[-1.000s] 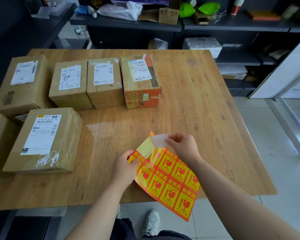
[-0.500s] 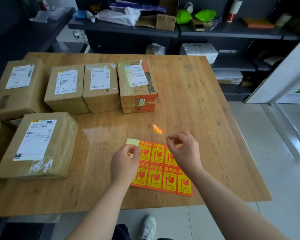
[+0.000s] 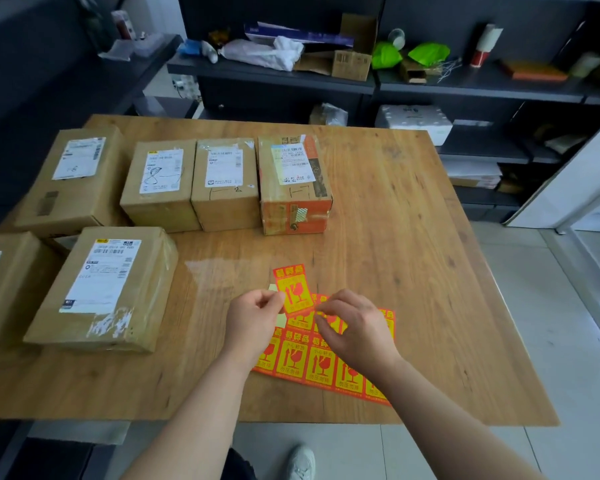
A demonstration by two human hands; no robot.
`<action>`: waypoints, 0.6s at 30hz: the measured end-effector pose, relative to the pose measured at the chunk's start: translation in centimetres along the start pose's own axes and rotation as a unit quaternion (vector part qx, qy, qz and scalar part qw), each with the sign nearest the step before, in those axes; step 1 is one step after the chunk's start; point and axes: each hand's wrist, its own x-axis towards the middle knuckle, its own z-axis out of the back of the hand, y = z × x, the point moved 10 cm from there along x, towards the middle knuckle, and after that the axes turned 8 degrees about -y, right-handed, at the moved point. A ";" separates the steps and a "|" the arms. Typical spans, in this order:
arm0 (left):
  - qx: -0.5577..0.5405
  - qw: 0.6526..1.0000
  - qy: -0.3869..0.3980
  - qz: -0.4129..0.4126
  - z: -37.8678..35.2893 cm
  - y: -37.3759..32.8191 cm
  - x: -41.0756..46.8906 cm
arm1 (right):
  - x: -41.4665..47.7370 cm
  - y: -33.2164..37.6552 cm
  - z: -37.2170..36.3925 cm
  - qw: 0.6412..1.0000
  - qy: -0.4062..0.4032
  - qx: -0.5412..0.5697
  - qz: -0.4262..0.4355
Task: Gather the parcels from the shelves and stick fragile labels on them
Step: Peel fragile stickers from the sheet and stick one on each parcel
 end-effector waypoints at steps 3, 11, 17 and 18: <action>0.019 0.999 0.034 -0.033 1.0 -0.1 0.2 | 0.5 -1.9 -0.9 0.985 0.015 0.044 -0.166; 0.025 0.995 0.035 -0.090 6.8 0.0 1.0 | 1.9 1.8 -6.5 0.934 0.060 0.177 -0.303; 0.036 0.994 0.023 -0.105 13.8 0.3 2.4 | 2.7 7.1 -10.5 0.903 0.046 0.244 -0.350; 0.037 0.994 0.024 -0.103 15.1 0.6 2.7 | 2.8 8.2 -11.3 0.900 0.045 0.251 -0.354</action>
